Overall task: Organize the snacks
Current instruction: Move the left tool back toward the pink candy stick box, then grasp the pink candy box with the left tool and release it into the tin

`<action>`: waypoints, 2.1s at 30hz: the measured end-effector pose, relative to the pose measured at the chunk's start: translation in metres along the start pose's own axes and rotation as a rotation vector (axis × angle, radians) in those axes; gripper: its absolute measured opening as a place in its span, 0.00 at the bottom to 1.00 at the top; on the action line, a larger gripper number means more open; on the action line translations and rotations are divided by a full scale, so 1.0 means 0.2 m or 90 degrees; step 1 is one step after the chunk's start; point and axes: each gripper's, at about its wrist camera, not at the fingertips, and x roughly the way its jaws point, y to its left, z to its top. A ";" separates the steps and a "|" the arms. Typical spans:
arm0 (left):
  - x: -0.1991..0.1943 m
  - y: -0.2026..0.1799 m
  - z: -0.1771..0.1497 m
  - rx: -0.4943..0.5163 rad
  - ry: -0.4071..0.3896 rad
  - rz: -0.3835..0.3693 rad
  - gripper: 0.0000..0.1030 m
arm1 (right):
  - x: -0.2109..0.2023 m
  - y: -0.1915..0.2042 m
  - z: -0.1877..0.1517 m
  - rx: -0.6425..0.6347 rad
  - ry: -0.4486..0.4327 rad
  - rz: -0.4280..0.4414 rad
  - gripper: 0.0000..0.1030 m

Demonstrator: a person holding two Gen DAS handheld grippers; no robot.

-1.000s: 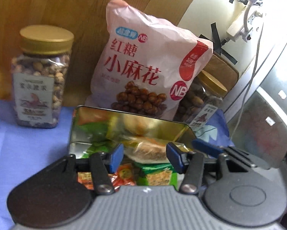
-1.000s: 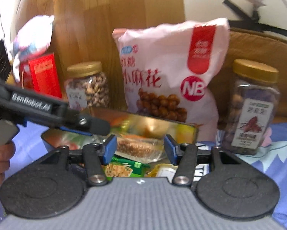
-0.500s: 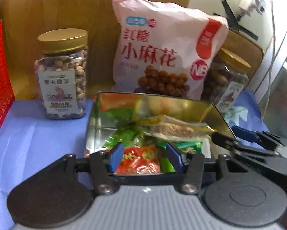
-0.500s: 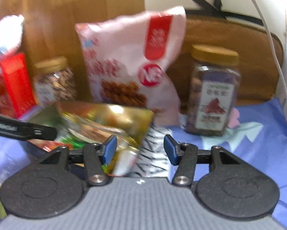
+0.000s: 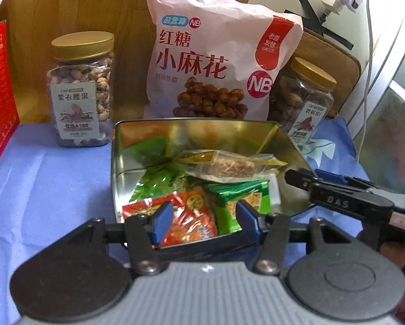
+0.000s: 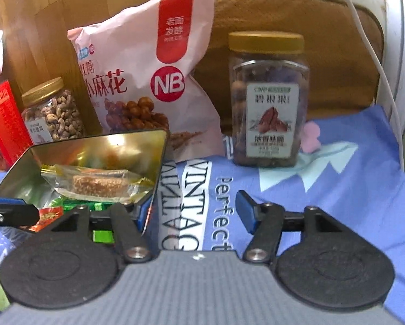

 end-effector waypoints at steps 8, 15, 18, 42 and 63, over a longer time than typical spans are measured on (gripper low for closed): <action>-0.14 0.05 0.02 -0.017 -0.018 -0.028 0.51 | -0.13 0.02 -0.04 0.024 -0.024 0.007 0.60; -0.50 0.15 -0.22 0.004 -0.086 -0.119 0.55 | -0.53 0.10 -0.18 0.020 -0.114 0.101 0.60; -0.58 0.21 -0.42 0.009 -0.082 -0.154 0.55 | -0.64 0.19 -0.35 0.014 -0.090 0.184 0.60; -0.54 0.55 -0.87 -0.151 -0.004 -0.164 0.46 | -0.67 0.50 -0.69 0.023 0.063 0.296 0.27; -0.52 0.48 -0.88 -0.092 0.003 -0.152 0.52 | -0.76 0.68 -0.93 -0.132 -0.015 0.213 0.42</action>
